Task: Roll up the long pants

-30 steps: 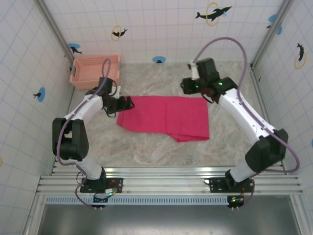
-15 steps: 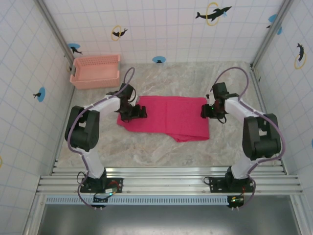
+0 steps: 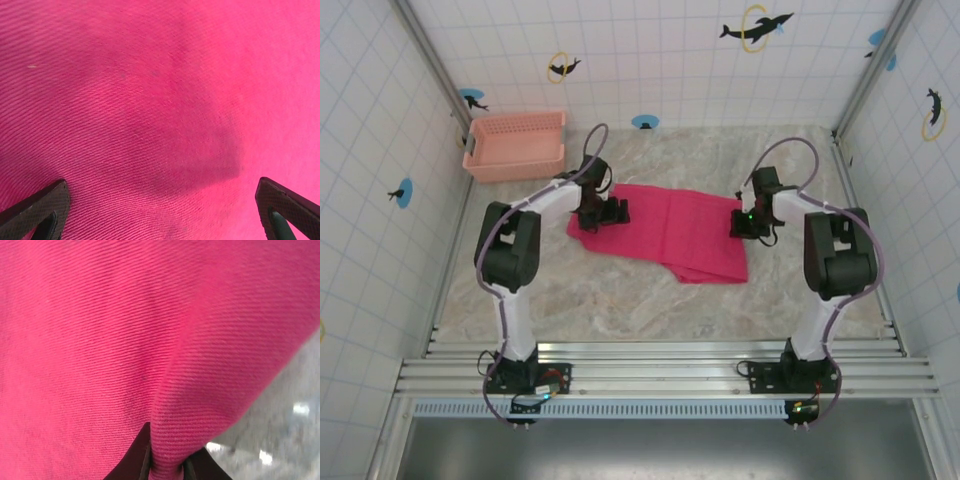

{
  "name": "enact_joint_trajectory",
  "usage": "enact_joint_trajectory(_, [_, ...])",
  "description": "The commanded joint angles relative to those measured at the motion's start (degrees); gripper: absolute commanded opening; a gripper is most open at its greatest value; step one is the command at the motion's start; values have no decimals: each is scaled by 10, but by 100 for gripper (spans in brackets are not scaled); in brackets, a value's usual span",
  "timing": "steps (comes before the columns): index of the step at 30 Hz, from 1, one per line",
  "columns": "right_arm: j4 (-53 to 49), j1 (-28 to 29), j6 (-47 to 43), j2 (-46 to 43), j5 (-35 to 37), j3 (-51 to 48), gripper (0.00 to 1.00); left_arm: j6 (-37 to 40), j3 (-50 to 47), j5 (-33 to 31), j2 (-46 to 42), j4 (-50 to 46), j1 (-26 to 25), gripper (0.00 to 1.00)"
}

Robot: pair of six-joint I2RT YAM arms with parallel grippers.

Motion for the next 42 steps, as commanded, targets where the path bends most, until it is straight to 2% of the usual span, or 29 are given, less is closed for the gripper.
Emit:
enact_joint_trajectory(1, [-32, 15, 14, -65, -27, -56, 13, -15, 72, -3, 117, -36, -16, 97])
enact_joint_trajectory(4, [-50, 56, 35, -116, -4, -89, 12, -4, 206, -42, 193, -92, -36, 97])
enact_joint_trajectory(6, [-44, 81, 70, -141, -11, -114, 9, -15, 281, -45, 238, -102, -42, 97])
enact_joint_trajectory(9, [-55, 132, 108, -176, 23, -134, 9, -59, 386, -5, 313, -85, -44, 97])
enact_joint_trajectory(12, [-39, 170, 150, -192, 22, -150, 9, -106, 506, 40, 400, -87, -44, 97])
enact_joint_trajectory(14, [-11, 186, 182, -196, 12, -163, 12, -142, 550, 67, 437, -66, -44, 97])
enact_joint_trajectory(18, [47, 231, 247, -169, -21, -160, 16, -166, 547, 85, 449, -11, -44, 97])
enact_joint_trajectory(21, [51, 293, 269, -132, -9, -129, 27, -165, 537, 90, 441, -6, -40, 97])
enact_joint_trajectory(26, [85, 381, 323, -82, -32, -88, 44, -170, 530, 121, 432, 5, -28, 97])
enact_joint_trajectory(29, [53, 416, 288, -103, -5, -46, 54, -160, 531, 149, 420, 7, -16, 97])
enact_joint_trajectory(33, [-106, 423, 202, -165, 79, 42, 63, -71, 537, 154, 357, -10, -3, 97])
enact_joint_trajectory(36, [-154, 426, 159, -231, 118, 57, 68, -22, 526, 179, 302, -13, 13, 97])
enact_joint_trajectory(39, [-210, 438, 68, -290, 187, 57, 73, 32, 500, 189, 241, -43, 35, 97])
enact_joint_trajectory(41, [-279, 481, -17, -312, 304, 85, 75, 114, 449, 140, 174, -72, 38, 98])
enact_joint_trajectory(42, [-297, 520, -56, -325, 389, 88, 90, 167, 384, 113, 107, -50, 34, 98])
